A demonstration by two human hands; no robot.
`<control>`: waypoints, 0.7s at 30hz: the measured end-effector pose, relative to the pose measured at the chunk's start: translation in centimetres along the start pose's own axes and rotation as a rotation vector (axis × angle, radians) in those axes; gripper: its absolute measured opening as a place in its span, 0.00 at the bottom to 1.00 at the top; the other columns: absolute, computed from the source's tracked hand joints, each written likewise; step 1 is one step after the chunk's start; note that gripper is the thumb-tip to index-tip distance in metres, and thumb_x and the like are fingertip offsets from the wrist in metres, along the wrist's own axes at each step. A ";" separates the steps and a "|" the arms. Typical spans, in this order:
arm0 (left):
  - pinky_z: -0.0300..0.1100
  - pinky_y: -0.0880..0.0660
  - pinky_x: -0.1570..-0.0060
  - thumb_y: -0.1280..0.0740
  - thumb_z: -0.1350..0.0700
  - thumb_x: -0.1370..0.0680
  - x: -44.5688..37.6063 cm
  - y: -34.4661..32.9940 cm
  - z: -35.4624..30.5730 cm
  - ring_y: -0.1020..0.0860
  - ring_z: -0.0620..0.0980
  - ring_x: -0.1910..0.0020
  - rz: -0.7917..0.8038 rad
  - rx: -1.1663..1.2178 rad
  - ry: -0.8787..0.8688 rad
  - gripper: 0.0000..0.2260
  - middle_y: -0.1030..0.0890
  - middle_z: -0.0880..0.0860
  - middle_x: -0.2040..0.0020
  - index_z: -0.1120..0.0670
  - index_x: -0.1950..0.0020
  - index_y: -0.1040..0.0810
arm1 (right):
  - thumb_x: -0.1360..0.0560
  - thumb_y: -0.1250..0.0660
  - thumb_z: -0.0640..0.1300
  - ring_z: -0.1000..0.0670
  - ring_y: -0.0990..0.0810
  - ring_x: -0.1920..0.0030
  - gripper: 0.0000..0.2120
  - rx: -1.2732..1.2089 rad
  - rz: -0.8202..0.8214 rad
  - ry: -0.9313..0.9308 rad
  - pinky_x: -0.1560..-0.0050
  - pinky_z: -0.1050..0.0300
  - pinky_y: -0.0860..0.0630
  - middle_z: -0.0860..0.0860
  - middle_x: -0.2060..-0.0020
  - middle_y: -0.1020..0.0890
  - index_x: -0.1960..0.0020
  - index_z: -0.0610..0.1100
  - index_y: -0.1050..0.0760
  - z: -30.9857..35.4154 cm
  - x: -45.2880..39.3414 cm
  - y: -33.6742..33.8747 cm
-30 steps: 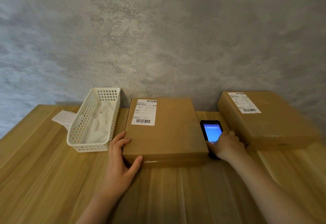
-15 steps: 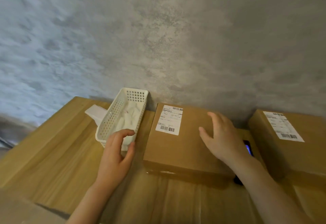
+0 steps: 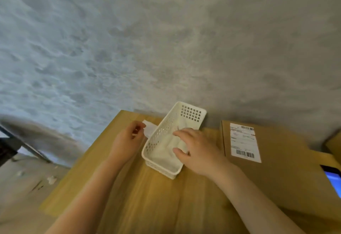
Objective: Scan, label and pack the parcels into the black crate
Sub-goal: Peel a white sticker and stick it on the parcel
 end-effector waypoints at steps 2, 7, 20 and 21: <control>0.44 0.23 0.49 0.38 0.48 0.23 -0.6 -1.2 1.2 0.22 0.41 0.48 0.139 0.036 0.018 0.07 0.21 0.39 0.48 0.41 0.47 0.24 | 0.21 0.44 0.63 0.50 0.39 0.27 0.26 0.079 0.056 -0.008 0.29 0.51 0.37 0.55 0.26 0.37 0.27 0.54 0.36 1.2 -0.9 -1.8; 0.49 0.21 0.49 0.41 0.53 0.20 -2.0 -2.2 3.6 0.20 0.42 0.52 0.282 -0.005 -0.013 0.10 0.19 0.41 0.49 0.39 0.48 0.23 | 0.28 0.47 0.74 0.49 0.30 0.35 0.33 0.283 0.210 -0.091 0.26 0.48 0.46 0.53 0.38 0.24 0.38 0.52 0.23 1.4 -1.2 -3.7; 0.47 0.25 0.51 0.34 0.50 0.21 -7.8 -2.2 6.1 0.22 0.54 0.45 0.186 -0.297 0.059 0.17 0.21 0.53 0.42 0.53 0.33 0.28 | 0.24 0.35 0.56 0.49 0.37 0.27 0.10 0.272 0.320 -0.277 0.24 0.51 0.55 0.54 0.49 0.17 0.53 0.53 0.18 -0.7 0.4 -3.0; 0.46 0.25 0.53 0.34 0.51 0.21 -8.0 -2.2 6.4 0.21 0.53 0.48 0.179 -0.262 0.092 0.15 0.20 0.52 0.44 0.53 0.35 0.27 | 0.24 0.35 0.55 0.49 0.39 0.26 0.10 0.260 0.319 -0.290 0.24 0.52 0.54 0.54 0.46 0.18 0.50 0.53 0.18 -0.8 0.4 -2.9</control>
Point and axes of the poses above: each hand's wrist, its own x-axis away from the middle knuckle, its own y-axis out of the back of the hand, z = x × y, the point moved 6 cm from there along -x, towards the middle knuckle
